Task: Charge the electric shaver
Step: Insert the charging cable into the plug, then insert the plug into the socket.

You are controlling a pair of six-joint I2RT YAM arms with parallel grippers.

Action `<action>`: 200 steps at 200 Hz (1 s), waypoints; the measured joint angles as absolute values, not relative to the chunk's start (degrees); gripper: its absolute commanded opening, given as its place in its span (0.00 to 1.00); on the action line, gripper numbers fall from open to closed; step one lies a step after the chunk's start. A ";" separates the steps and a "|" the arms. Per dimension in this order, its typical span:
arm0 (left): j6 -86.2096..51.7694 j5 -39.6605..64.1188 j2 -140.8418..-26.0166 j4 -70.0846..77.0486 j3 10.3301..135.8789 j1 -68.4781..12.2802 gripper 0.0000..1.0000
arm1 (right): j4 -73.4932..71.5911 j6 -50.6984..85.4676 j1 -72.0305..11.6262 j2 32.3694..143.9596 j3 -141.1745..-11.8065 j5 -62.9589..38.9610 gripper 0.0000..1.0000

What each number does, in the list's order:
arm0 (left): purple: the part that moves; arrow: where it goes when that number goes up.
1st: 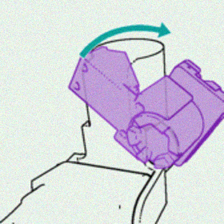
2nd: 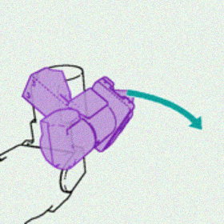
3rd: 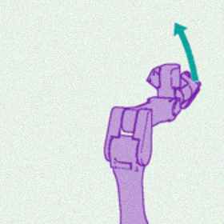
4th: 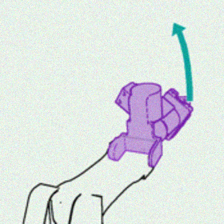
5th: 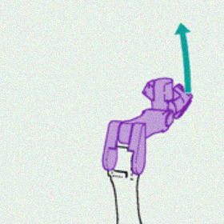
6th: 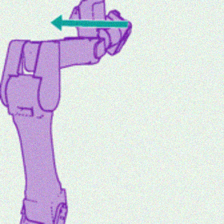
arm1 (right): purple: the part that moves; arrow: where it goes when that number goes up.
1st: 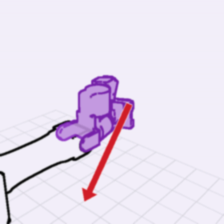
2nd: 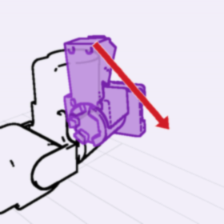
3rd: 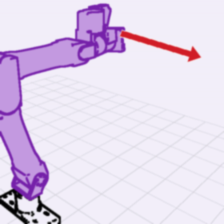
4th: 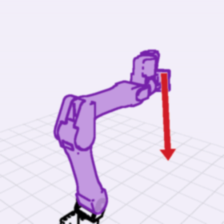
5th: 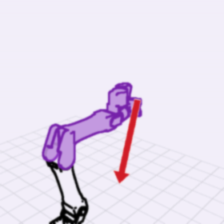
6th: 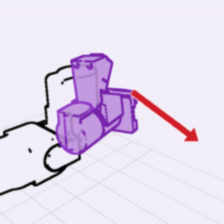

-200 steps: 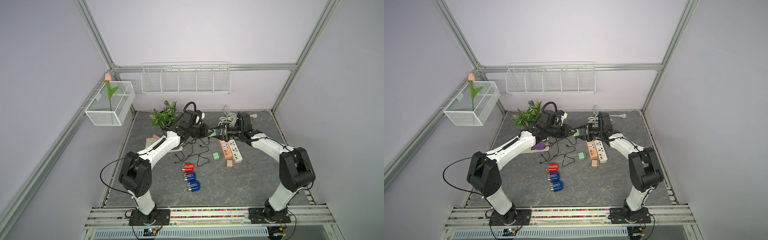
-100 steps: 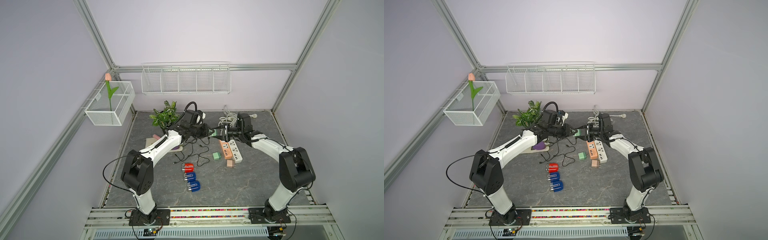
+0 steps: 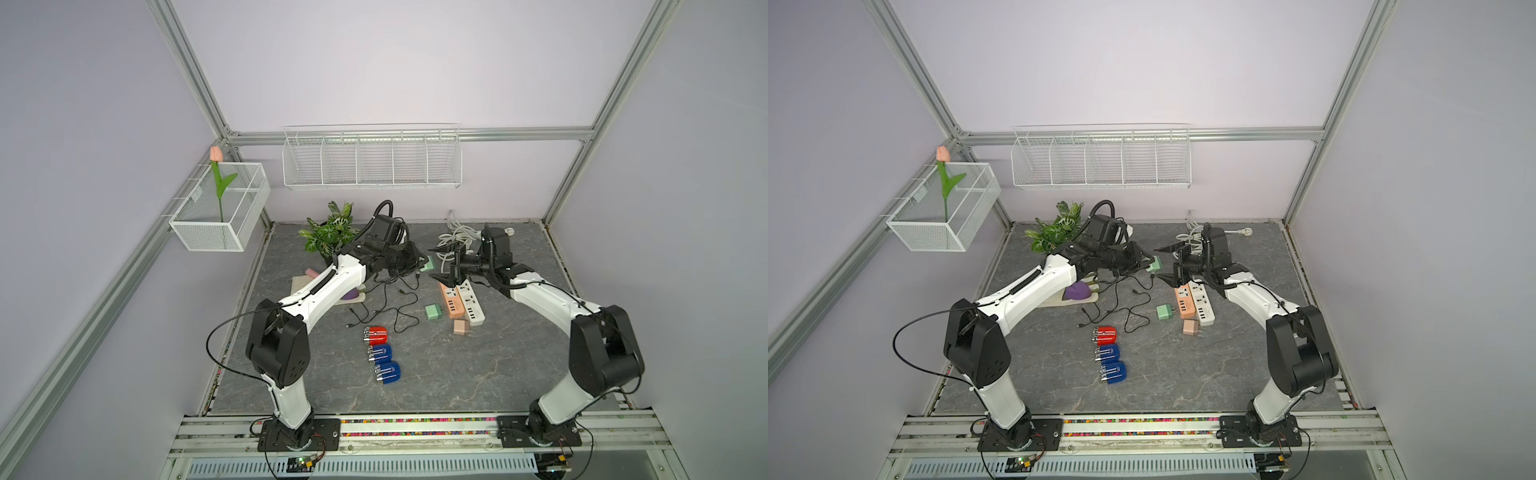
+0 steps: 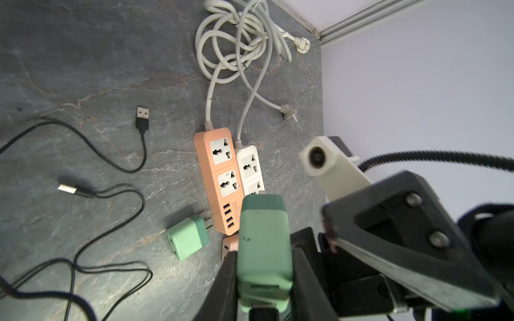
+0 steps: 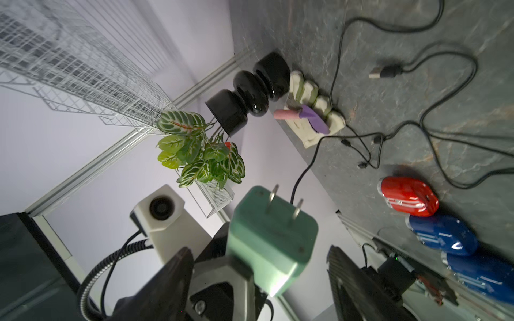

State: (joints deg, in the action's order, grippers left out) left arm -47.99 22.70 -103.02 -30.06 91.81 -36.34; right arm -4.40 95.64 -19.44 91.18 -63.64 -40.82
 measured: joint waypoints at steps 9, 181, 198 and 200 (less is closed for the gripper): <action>-49.50 22.17 -104.01 -32.82 94.45 -36.32 0.00 | -2.37 90.00 -19.20 88.64 -63.37 -38.96 0.72; -57.54 25.36 -118.85 -65.91 121.60 -35.27 0.00 | -25.87 -24.95 -40.86 78.63 -38.98 10.17 0.68; -57.91 25.41 -119.07 -66.35 121.60 -35.27 0.00 | -28.12 -26.20 -41.65 80.42 -39.97 10.66 0.67; -57.91 25.41 -119.07 -66.37 121.60 -35.27 0.00 | -28.25 -26.26 -41.69 80.53 -40.03 10.72 0.67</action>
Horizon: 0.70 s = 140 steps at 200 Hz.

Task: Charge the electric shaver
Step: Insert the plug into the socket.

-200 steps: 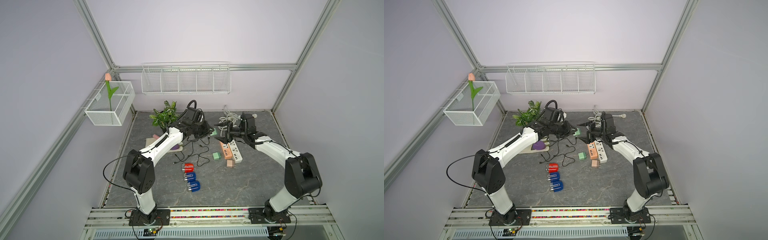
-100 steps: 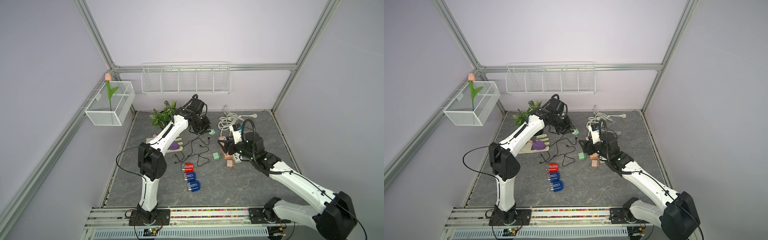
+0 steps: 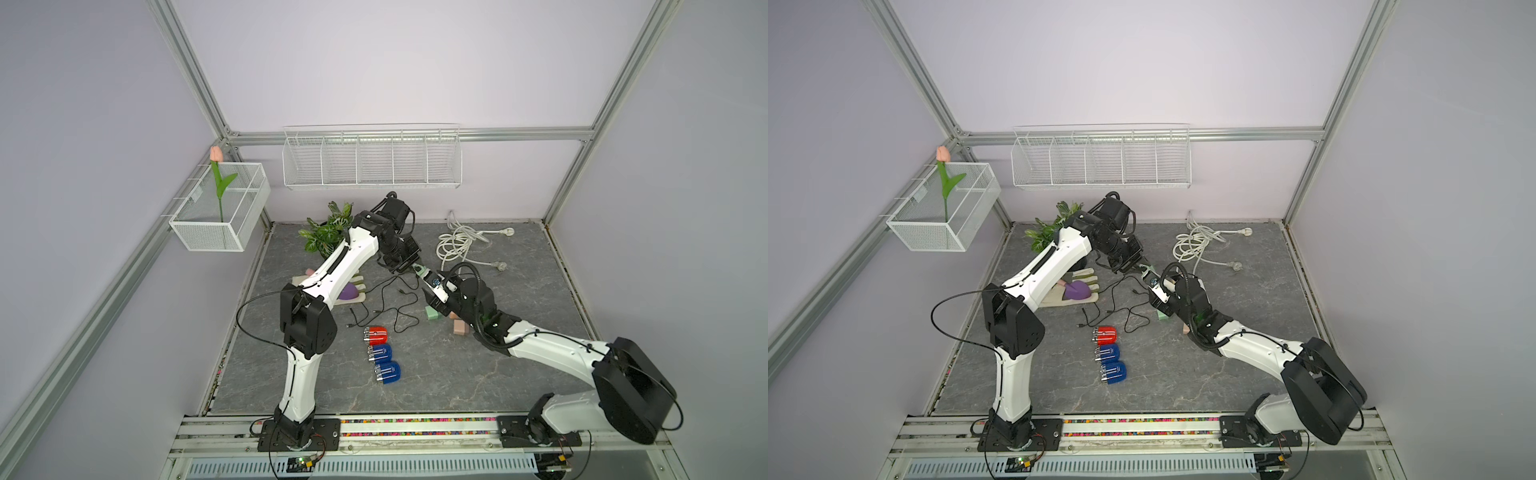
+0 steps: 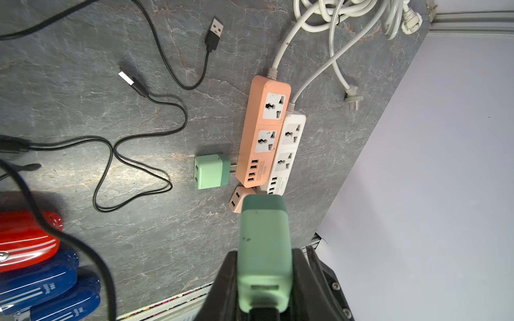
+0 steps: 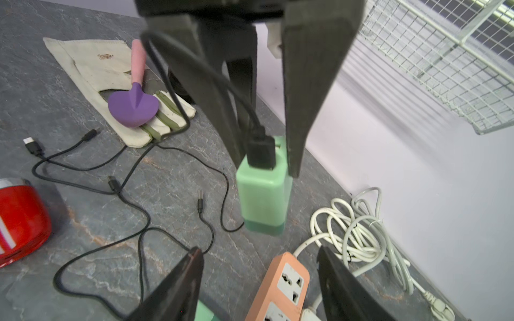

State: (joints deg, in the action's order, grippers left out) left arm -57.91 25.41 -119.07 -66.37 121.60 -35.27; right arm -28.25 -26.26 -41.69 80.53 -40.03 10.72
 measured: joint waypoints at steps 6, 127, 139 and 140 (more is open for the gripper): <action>-57.98 25.41 -119.15 -66.41 121.60 -35.27 0.00 | -28.69 -26.46 -41.89 81.06 -40.38 10.81 0.65; -59.44 25.47 -119.50 -65.84 121.60 -35.22 0.00 | -27.70 -24.12 -42.59 85.60 -46.54 10.90 0.29; -59.61 25.28 -119.63 -65.84 121.60 -35.14 0.00 | -27.66 -23.97 -42.61 85.95 -46.74 11.09 0.28; -59.61 25.26 -119.66 -65.84 121.60 -35.14 0.00 | -27.68 -23.92 -42.63 85.97 -46.76 11.09 0.28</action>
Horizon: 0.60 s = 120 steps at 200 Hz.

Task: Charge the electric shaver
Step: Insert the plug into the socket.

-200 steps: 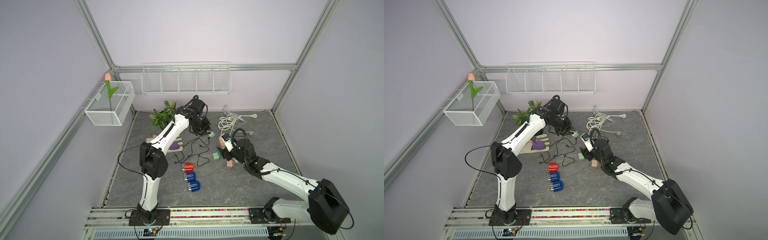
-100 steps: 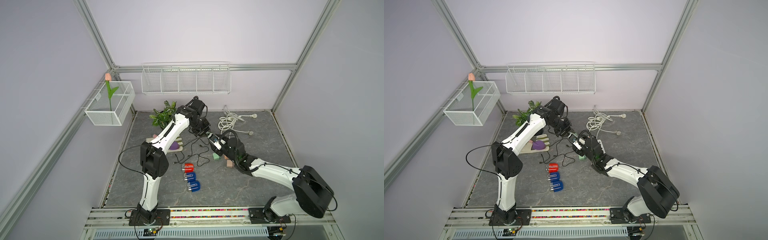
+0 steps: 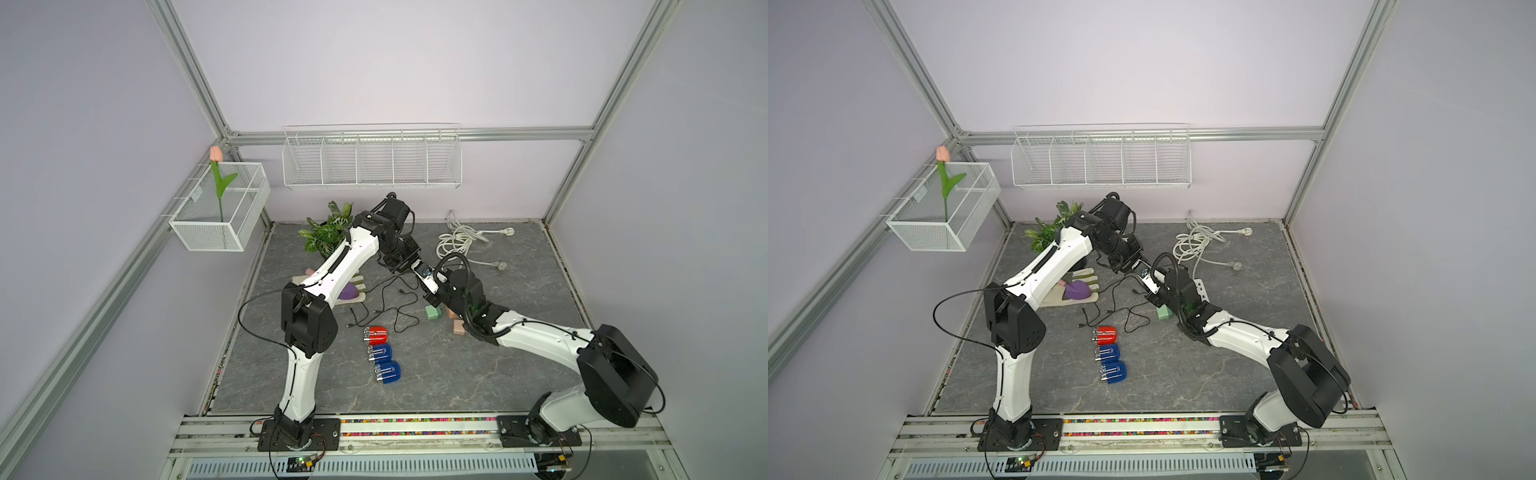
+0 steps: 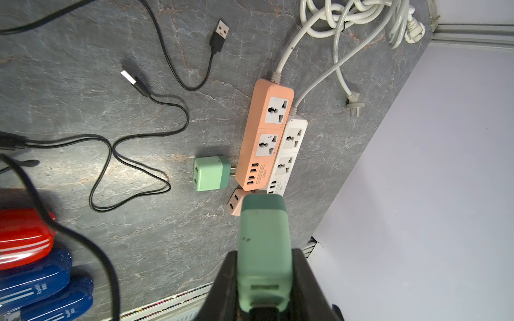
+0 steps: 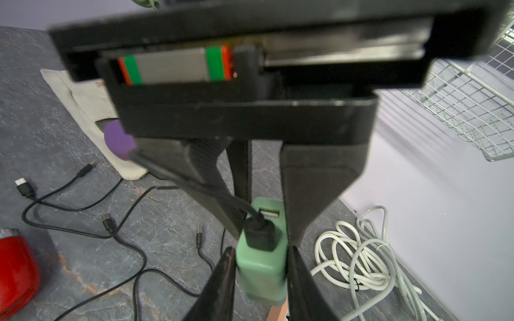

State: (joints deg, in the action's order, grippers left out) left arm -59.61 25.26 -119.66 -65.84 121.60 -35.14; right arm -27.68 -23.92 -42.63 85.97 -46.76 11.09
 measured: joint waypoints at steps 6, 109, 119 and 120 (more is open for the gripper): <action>-59.64 25.17 -119.72 -65.84 121.60 -35.07 0.00 | -27.57 -23.83 -42.65 86.21 -46.96 11.16 0.28; -60.71 25.43 -119.83 -65.89 121.60 -35.11 0.00 | -26.50 -21.06 -42.78 85.91 -44.23 13.78 0.42; -60.84 25.50 -119.83 -65.91 121.60 -35.11 0.00 | -26.76 -21.15 -42.78 85.91 -44.23 13.91 0.39; -60.84 25.50 -119.83 -65.91 121.60 -35.11 0.00 | -26.81 -21.10 -42.78 85.93 -44.23 13.96 0.38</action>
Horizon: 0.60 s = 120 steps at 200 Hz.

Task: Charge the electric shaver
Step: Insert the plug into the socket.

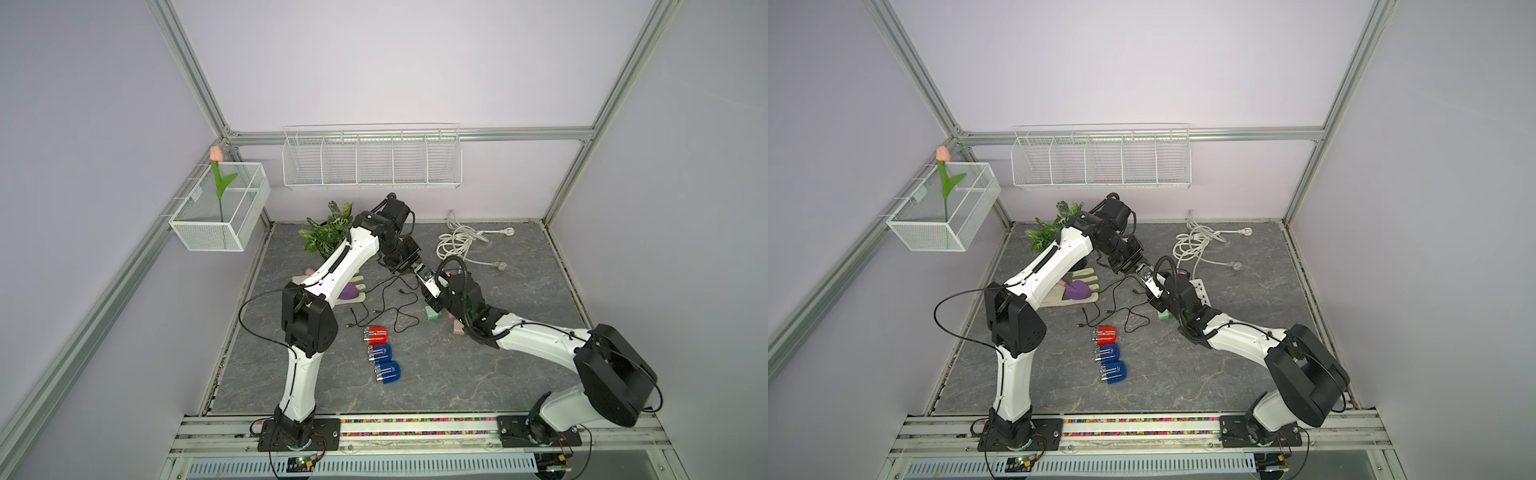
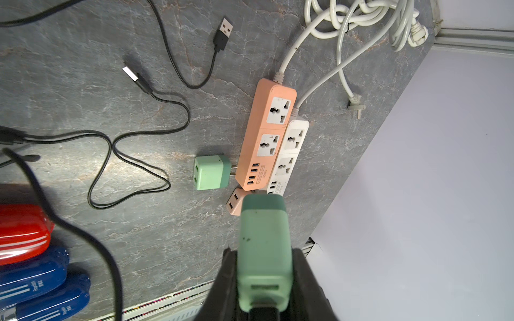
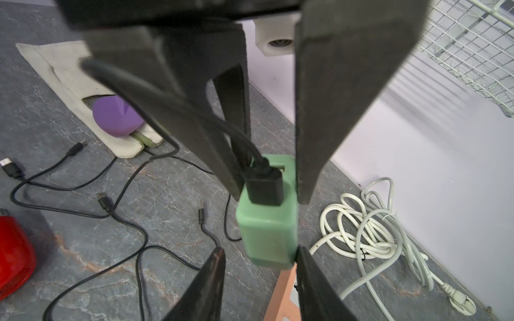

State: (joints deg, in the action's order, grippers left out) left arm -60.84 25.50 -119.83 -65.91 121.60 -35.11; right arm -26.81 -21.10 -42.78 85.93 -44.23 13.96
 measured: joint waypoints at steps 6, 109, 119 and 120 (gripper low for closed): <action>-60.88 25.54 -119.83 -65.91 121.60 -35.11 0.00 | -26.85 -21.17 -42.74 85.95 -44.25 13.96 0.36; -61.98 25.61 -119.81 -65.32 121.49 -34.83 0.00 | -26.61 -19.27 -42.41 87.61 -46.81 13.15 0.37; -62.22 25.58 -119.83 -65.23 121.49 -34.83 0.00 | -26.65 -18.94 -42.41 87.96 -47.18 13.21 0.36; -62.24 25.58 -119.83 -65.23 121.49 -34.81 0.00 | -26.68 -18.90 -42.41 87.99 -47.20 13.23 0.35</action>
State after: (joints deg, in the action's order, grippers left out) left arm -62.24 25.58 -119.83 -65.23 121.49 -34.81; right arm -26.68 -18.90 -42.41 87.99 -47.20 13.23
